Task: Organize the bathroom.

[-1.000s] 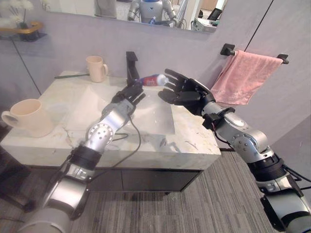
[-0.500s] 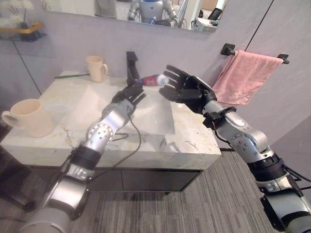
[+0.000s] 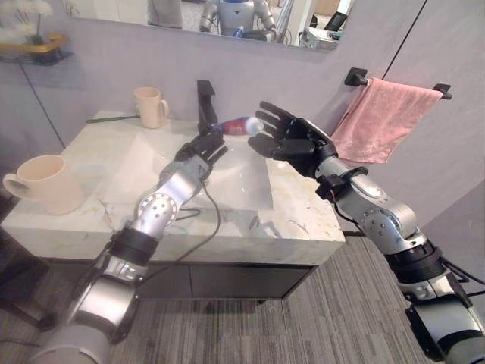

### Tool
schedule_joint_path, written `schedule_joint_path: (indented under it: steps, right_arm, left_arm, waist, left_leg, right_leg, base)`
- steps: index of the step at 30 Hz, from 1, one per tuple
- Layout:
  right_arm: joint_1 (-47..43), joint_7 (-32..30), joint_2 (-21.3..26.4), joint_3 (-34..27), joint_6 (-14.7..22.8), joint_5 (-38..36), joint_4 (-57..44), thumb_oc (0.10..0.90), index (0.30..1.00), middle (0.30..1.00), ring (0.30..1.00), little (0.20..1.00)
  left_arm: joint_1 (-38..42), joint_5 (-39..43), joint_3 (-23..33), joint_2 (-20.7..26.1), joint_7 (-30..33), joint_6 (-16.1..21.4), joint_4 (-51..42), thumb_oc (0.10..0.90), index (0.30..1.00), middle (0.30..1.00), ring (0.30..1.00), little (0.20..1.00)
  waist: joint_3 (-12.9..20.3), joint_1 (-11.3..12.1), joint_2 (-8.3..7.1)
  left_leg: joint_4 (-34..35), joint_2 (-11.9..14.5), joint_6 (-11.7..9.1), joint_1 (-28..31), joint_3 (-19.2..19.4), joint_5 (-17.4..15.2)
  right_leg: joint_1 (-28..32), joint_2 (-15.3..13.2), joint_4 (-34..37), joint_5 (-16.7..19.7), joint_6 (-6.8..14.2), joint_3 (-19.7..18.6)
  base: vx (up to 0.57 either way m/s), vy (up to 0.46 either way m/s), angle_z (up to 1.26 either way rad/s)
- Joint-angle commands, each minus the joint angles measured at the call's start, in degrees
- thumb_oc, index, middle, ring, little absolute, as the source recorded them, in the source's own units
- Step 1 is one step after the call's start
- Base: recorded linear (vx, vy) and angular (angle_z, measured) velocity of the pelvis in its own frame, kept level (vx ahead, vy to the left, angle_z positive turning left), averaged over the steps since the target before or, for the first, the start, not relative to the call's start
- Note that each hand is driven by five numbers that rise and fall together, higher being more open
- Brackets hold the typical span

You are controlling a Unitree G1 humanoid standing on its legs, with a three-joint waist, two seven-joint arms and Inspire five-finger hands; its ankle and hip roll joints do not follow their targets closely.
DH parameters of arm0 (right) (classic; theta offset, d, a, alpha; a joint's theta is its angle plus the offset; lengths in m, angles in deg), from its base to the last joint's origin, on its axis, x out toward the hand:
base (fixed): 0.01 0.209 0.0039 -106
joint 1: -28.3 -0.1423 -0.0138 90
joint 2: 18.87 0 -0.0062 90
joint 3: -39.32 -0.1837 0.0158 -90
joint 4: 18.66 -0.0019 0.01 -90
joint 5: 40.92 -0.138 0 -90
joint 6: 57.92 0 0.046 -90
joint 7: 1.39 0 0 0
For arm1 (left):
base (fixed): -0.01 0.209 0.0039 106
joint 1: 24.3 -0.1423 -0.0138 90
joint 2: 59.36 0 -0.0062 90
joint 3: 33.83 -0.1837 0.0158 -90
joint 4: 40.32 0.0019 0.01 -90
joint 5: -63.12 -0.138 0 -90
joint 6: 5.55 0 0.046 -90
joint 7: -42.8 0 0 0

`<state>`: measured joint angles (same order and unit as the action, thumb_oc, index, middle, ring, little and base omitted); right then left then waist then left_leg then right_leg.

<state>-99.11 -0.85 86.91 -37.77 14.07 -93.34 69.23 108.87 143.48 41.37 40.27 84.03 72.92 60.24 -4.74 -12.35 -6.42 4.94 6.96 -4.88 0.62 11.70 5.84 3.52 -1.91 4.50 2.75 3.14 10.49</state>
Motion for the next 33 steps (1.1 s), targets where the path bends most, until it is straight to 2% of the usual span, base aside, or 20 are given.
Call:
schedule_joint_path:
  steps: [1,8,9,10,11,14,16,17,32,33]
  right_arm:
    - [-9.9,-0.3,-0.4,-3.4,8.8,-2.7,-4.2,0.8,0.9,0.9,0.9,0.9]
    - [-10.1,-0.3,-1.2,-3.4,9.2,-2.7,-4.3,0.8,0.9,0.9,0.9,0.9]
    - [-10.2,-0.3,-1.2,-3.3,9.2,-2.8,-4.2,0.745,0.818,0.818,0.818,0.818]
    - [-10.3,-0.4,-1.0,-3.2,9.3,-3.0,-4.3,0.643,0.665,0.665,0.665,0.665]
    - [-10.4,-0.4,-1.1,-3.2,9.3,-3.1,-4.2,0.584,0.575,0.575,0.575,0.575]
    - [-10.5,-0.5,-1.5,-3.2,9.1,-3.3,-4.2,0.477,0.415,0.415,0.415,0.415]
    - [-10.5,-0.5,-1.6,-3.2,9.1,-3.4,-4.3,0.45,0.375,0.375,0.375,0.375]
    - [-10.5,-0.6,-1.6,-3.2,9.0,-3.5,-4.4,0.4,0.3,0.3,0.3,0.3]
    - [-10.1,-0.9,-1.7,-3.6,8.9,-3.7,-4.7,0.4,0.3,0.3,0.3,0.3]
    - [-10.2,-0.9,-1.7,-3.7,8.8,-3.7,-4.6,0.4,0.3,0.3,0.3,0.3]
  left_arm:
    - [8.8,-0.8,0.8,-0.5,-3.9,2.7,-2.9,0.4,0.3,0.3,0.3,0.3]
    - [8.8,-1.1,0.6,-1.0,-3.9,2.6,-2.9,0.4,0.3,0.3,0.3,0.3]
    - [8.9,-0.9,0.5,-0.9,-3.8,2.7,-2.8,0.4,0.3,0.3,0.3,0.3]
    - [9.0,-0.7,0.5,-0.8,-3.8,2.6,-2.7,0.4,0.3,0.3,0.3,0.3]
    - [9.1,-0.7,0.5,-0.8,-3.8,2.7,-2.7,0.4,0.3,0.3,0.3,0.3]
    - [9.1,-0.5,0.5,-1.1,-3.8,2.6,-2.6,0.4,0.3,0.3,0.3,0.3]
    - [9.1,-0.5,0.5,-1.1,-3.8,2.6,-2.6,0.4,0.3,0.3,0.3,0.3]
    - [9.0,-0.5,0.4,-1.1,-3.9,2.6,-2.6,0.4,0.3,0.3,0.3,0.3]
    - [8.6,-0.8,0.7,-1.1,-3.8,1.8,-2.9,0.4,0.3,0.3,0.3,0.3]
    - [8.6,-2.0,0.8,-1.1,-3.9,0.9,-2.5,0.698,0.747,0.747,0.747,0.747]
  waist:
    - [6.6,1.6,1.98]
    - [6.6,1.6,1.96]
    - [6.6,1.6,1.97]
    - [6.6,1.6,1.96]
    - [6.7,1.6,1.96]
    - [6.8,1.7,1.97]
    - [6.8,1.6,1.99]
    - [6.8,1.7,1.98]
    - [6.8,1.6,1.99]
    - [6.8,1.6,2.0]
  left_leg:
    - [-0.3,5.1,-1.5,1.3,4.8,-1.2]
    - [-0.4,5.1,-1.5,1.3,4.8,-1.2]
    - [-0.4,5.1,-1.5,1.3,4.8,-1.2]
    - [-0.3,5.1,-1.5,1.3,4.8,-1.3]
    - [-0.3,5.1,-1.5,1.3,4.8,-1.3]
    - [-0.3,5.1,-1.5,1.3,4.8,-1.2]
    - [-0.3,5.1,-1.5,1.3,4.8,-1.2]
    - [-0.3,5.1,-1.5,1.3,4.8,-1.2]
    - [-0.3,5.0,-1.5,1.3,4.7,-1.2]
    - [-0.3,5.1,-1.5,1.3,4.7,-1.3]
  right_leg:
    - [-0.4,-0.9,-5.1,-5.0,5.5,2.1]
    - [-0.3,-0.9,-5.1,-5.1,5.5,2.1]
    - [-0.3,-0.9,-5.1,-5.0,5.5,2.1]
    - [-0.3,-0.9,-5.1,-5.0,5.6,2.1]
    - [-0.3,-0.9,-5.0,-5.0,5.6,2.1]
    - [-0.3,-0.9,-4.9,-4.9,5.6,2.0]
    - [-0.3,-0.9,-4.9,-4.9,5.6,2.0]
    - [-0.3,-0.9,-5.0,-4.9,5.6,2.0]
    - [-0.4,-1.0,-5.0,-4.9,5.6,1.8]
    - [-0.5,-1.0,-5.1,-5.0,5.6,1.8]
  base:
    - [0.0,0.0,0.0]
    - [0.0,0.0,0.0]
    - [0.0,0.0,0.0]
    - [0.0,0.0,0.0]
    - [0.0,0.0,0.0]
    - [0.0,0.0,0.0]
    - [0.0,0.0,0.0]
    - [0.0,0.0,0.0]
    - [0.0,0.0,0.0]
    - [0.0,0.0,0.0]
